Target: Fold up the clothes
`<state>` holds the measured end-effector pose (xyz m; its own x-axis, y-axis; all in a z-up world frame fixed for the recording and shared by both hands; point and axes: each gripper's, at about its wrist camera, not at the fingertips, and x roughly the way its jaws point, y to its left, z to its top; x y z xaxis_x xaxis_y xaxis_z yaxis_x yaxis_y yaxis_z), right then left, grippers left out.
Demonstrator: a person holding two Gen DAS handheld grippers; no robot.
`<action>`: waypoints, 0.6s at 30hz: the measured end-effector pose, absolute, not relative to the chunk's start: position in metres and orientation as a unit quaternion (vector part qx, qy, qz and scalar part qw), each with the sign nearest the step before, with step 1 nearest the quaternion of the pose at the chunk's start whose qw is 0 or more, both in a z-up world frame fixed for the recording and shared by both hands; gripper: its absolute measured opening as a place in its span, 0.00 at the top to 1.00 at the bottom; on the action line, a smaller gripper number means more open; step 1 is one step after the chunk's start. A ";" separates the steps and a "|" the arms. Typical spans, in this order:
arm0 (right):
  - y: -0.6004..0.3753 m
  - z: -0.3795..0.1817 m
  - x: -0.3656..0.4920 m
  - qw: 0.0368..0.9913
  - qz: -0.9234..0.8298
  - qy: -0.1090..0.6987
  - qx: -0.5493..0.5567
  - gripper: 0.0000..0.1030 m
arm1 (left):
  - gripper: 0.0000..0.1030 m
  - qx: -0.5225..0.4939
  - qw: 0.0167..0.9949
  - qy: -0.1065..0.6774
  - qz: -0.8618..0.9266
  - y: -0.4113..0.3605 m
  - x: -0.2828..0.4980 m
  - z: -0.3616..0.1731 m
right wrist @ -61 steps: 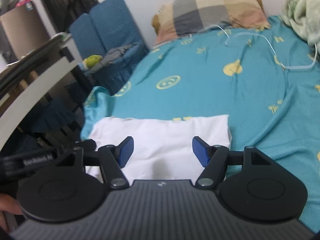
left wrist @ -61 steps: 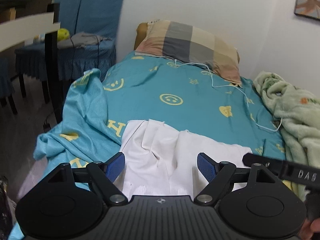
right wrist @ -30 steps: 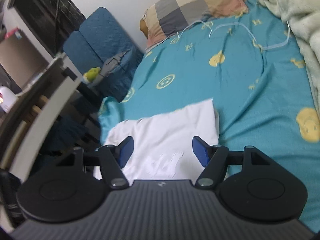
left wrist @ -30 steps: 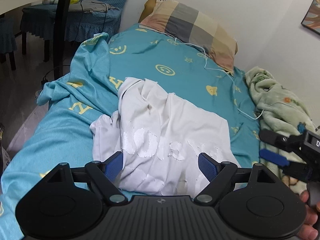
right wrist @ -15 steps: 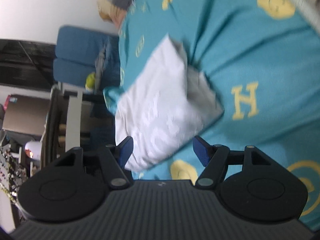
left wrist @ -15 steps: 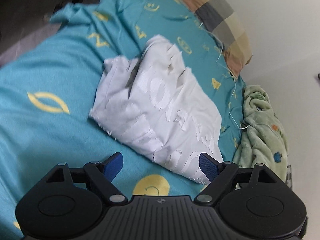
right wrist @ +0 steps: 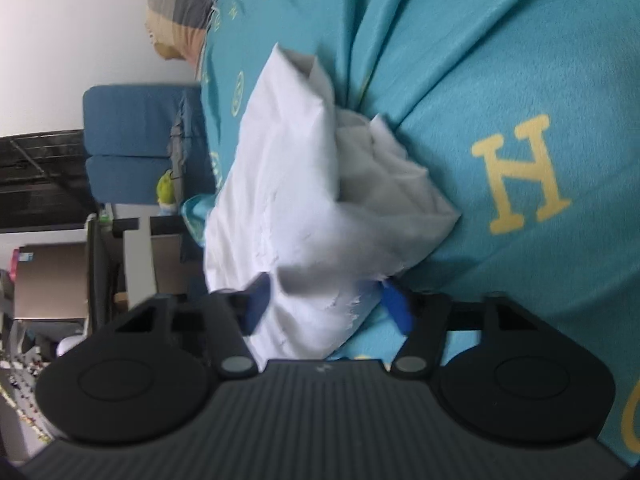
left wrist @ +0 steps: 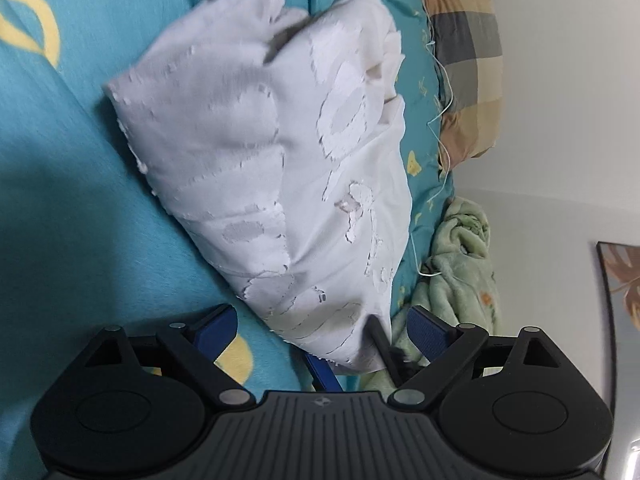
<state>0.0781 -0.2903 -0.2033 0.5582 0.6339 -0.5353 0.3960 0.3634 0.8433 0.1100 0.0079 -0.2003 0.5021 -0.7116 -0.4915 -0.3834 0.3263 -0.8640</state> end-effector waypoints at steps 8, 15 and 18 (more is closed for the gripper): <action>-0.295 -0.181 0.077 0.699 0.120 0.413 0.571 0.79 | 0.07 -0.604 0.639 0.456 -0.137 -0.001 0.114 -0.209; -0.300 -0.180 0.075 0.689 0.122 0.404 0.590 0.80 | 0.18 -0.644 0.655 0.385 -0.093 0.023 0.108 -0.209; -0.302 -0.180 0.075 0.684 0.123 0.400 0.597 0.80 | 0.37 -0.655 0.648 0.381 -0.075 0.028 0.106 -0.213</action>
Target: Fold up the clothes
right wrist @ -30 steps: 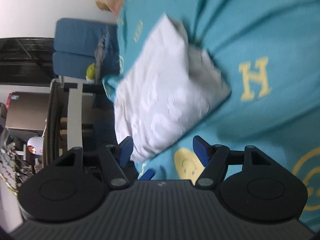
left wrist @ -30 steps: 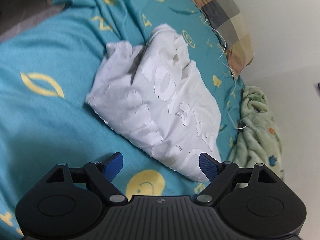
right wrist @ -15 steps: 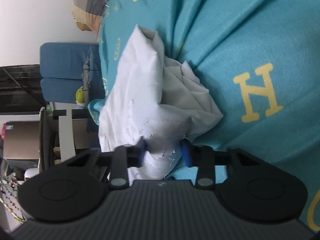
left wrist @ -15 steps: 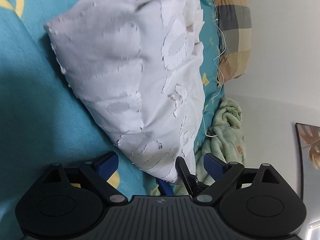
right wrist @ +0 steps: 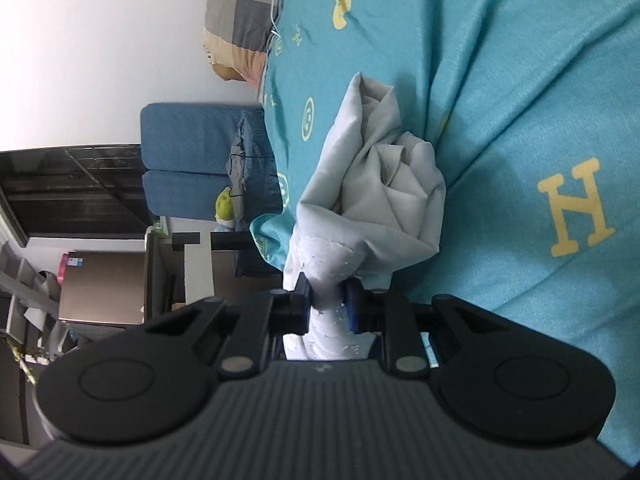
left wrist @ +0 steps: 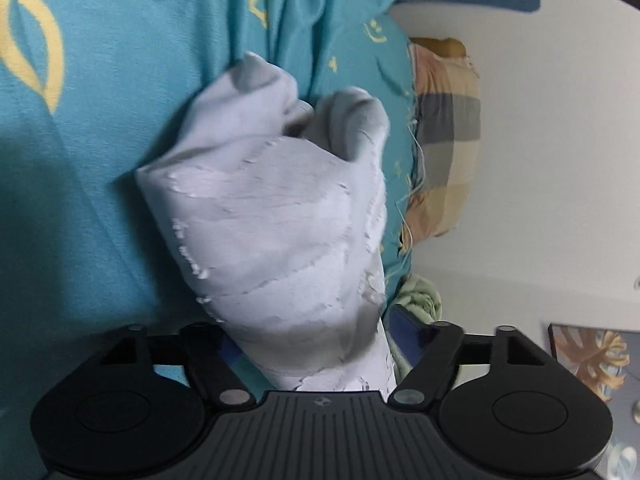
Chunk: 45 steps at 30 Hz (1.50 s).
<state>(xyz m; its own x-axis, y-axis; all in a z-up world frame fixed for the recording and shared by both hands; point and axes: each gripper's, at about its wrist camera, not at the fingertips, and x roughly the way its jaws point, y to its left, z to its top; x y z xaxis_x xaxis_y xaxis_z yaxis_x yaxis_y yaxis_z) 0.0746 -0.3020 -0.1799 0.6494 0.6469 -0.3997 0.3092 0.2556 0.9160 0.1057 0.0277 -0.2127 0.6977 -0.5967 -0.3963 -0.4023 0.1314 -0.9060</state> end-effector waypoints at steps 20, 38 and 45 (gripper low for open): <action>-0.288 -0.204 0.083 0.643 0.100 0.427 0.627 0.35 | 0.55 -0.659 0.655 0.357 -0.099 0.015 0.103 -0.207; -0.291 -0.183 0.084 0.718 0.123 0.398 0.558 0.68 | 0.74 -0.637 0.680 0.343 -0.112 -0.006 0.095 -0.185; -0.302 -0.146 0.056 0.725 0.139 0.366 0.566 0.69 | 0.75 -0.613 0.695 0.347 -0.143 -0.027 0.076 -0.139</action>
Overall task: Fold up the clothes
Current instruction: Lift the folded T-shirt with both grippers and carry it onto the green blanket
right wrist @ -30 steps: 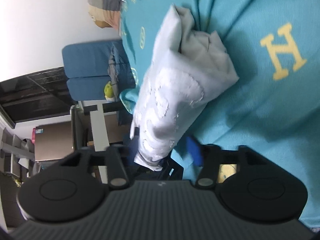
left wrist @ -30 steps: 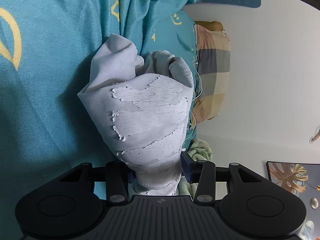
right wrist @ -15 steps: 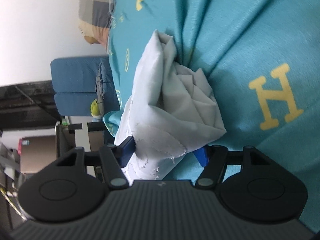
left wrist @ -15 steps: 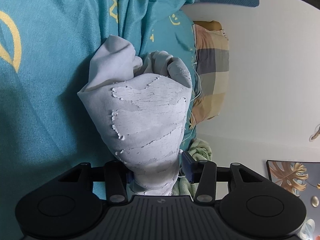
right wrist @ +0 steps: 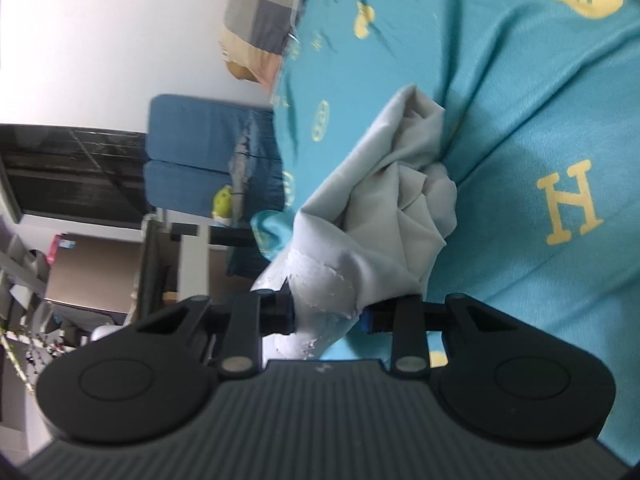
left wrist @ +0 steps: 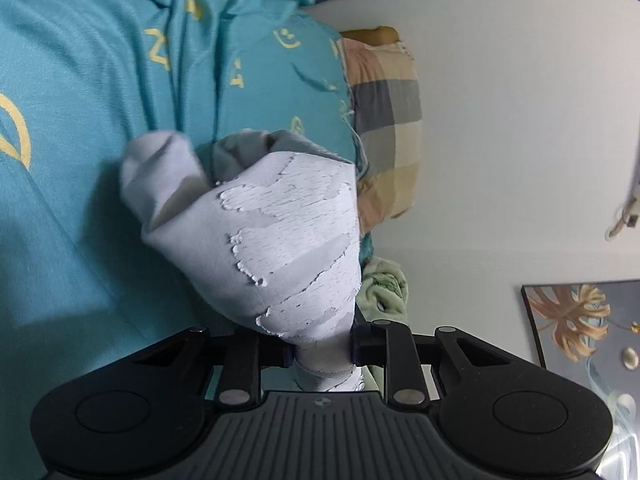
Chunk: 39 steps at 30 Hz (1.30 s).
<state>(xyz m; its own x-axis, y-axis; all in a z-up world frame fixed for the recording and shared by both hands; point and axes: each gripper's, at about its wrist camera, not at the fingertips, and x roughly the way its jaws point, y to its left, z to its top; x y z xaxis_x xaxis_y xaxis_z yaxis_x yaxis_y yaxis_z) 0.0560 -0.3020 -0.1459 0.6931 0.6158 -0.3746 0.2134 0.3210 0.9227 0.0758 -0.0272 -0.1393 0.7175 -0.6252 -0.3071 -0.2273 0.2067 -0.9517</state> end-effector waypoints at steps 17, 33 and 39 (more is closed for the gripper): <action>-0.501 0.024 0.035 0.819 0.069 0.191 0.537 0.69 | 0.75 -0.533 0.690 0.360 -0.332 -0.262 0.179 0.015; -0.701 0.021 -0.043 0.865 -0.124 0.184 0.450 0.69 | 0.75 -0.412 0.637 0.452 -0.469 -0.507 0.069 -0.096; -0.705 -0.019 -0.057 0.840 -0.139 0.218 0.477 0.69 | 0.69 -0.366 0.653 0.475 -0.462 -0.501 0.048 -0.120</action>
<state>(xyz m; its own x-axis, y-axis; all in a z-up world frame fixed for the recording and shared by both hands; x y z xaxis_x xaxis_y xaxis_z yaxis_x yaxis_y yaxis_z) -0.0574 -0.7050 -0.0193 0.8669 -0.0250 -0.4978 0.4404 0.5059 0.7417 0.0480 -0.5010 -0.1203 0.1215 -0.9518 -0.2816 0.2559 0.3042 -0.9176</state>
